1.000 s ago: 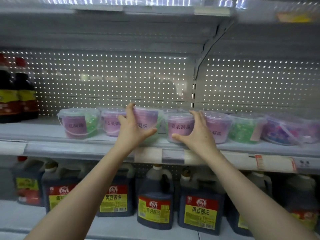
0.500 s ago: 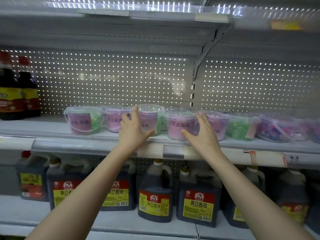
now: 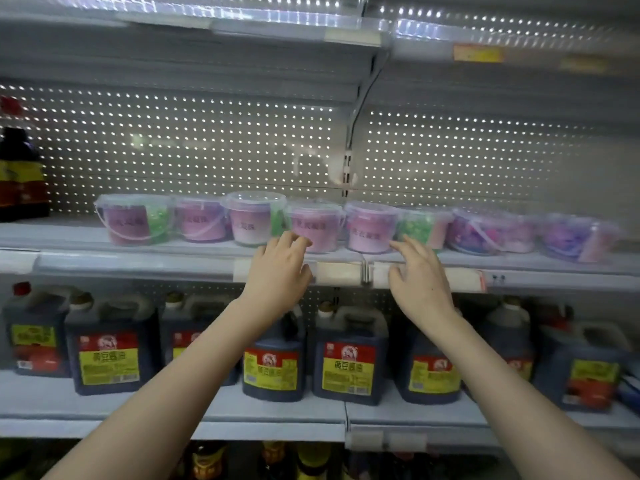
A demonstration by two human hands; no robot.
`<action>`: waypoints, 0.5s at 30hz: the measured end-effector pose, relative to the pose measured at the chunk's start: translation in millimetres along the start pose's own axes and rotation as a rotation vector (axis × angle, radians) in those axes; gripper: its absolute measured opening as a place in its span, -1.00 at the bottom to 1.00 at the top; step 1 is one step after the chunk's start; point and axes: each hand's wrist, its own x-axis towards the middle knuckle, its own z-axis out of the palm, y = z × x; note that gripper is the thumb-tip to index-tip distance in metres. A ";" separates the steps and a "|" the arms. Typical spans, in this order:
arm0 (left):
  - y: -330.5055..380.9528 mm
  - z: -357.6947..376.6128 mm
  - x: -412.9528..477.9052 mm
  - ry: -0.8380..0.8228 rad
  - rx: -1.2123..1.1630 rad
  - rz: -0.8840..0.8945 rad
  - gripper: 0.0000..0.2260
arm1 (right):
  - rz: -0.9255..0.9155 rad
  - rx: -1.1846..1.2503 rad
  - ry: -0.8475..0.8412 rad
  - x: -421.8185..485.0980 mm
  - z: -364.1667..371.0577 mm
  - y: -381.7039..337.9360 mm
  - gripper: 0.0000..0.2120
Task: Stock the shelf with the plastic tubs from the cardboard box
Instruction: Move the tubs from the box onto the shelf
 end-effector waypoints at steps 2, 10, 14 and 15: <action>24.0 7.0 -5.2 -0.020 0.026 0.023 -0.63 | -0.008 -0.081 -0.015 -13.7 -14.2 20.5 -0.56; 149.7 50.0 -25.7 -0.153 0.083 0.155 -0.65 | 0.007 -0.332 -0.124 -89.8 -74.6 120.7 -0.56; 209.1 81.2 -41.1 -0.202 0.055 0.217 -0.68 | 0.075 -0.363 -0.153 -130.2 -105.0 169.2 -0.57; 228.6 89.5 -45.7 -0.226 0.044 0.240 -0.69 | 0.100 -0.377 -0.153 -142.9 -114.9 185.3 -0.58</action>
